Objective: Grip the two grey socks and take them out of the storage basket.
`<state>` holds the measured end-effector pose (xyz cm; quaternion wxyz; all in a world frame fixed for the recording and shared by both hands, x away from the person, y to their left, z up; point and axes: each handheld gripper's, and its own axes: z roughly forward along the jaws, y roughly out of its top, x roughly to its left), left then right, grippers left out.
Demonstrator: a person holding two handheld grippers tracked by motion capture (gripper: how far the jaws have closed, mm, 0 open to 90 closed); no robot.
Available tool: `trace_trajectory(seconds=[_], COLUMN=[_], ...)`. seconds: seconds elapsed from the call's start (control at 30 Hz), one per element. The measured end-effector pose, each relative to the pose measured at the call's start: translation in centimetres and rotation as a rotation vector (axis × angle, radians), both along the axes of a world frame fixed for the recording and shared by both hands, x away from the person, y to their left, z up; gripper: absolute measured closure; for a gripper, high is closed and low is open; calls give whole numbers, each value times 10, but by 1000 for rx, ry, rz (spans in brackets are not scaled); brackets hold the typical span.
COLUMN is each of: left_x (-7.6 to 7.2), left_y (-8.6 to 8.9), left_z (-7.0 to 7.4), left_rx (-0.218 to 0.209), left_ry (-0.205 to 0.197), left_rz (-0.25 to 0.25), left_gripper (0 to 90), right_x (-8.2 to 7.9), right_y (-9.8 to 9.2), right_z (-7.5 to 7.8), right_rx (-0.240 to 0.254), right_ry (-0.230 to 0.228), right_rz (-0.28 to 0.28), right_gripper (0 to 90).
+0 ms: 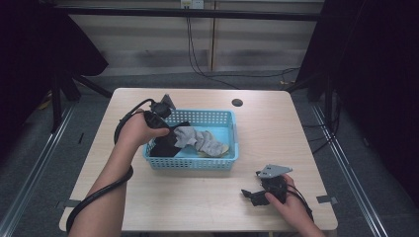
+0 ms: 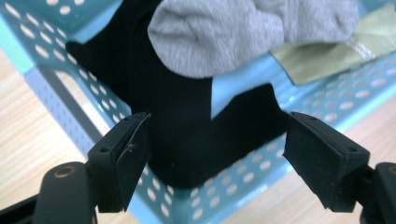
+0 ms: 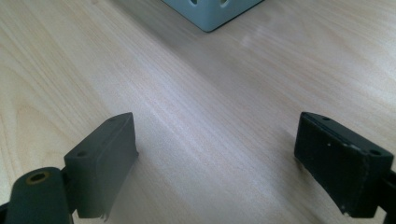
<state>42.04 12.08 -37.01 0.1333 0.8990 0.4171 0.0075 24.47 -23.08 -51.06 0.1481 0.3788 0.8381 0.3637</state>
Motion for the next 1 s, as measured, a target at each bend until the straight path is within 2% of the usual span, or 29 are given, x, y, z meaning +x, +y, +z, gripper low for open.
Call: trace_trajectory(seconds=[0.1, 0.17, 0.53, 0.6, 0.7, 0.87, 0.9, 1.0], left_x=[4, 6, 13, 14, 16, 19, 20, 22], left_y=[-6, -10, -35, -40, -43, -49, -50, -54], left_z=[-3, -6, -28, -32, -34, -41, -42, -46], left_rx=[-10, -8, -24, -8, -10, -27, -28, -33], left_ry=[-3, 9, -10, -14, -11, 2, 5, -1], left_rz=[-2, -10, -13, -22, -27, -2, -4, 5], left_gripper=[219, 219, 228, 236, 242, 248, 248, 248], right_x=[0, 0, 0, 0, 0, 0, 1, 1], right_y=[0, 0, 0, 0, 0, 0, 0, 0], right_z=[0, 0, 0, 0, 0, 0, 0, 0], right_rx=[0, 0, -1, 0, 0, 1, -6, -7], right_ry=[0, 0, 0, 0, 0, 8, -13, -13], right_rz=[0, 0, 0, 0, 0, -3, 0, -1], right_gripper=[123, 123, 122, 122, 122, 121, 121, 121])
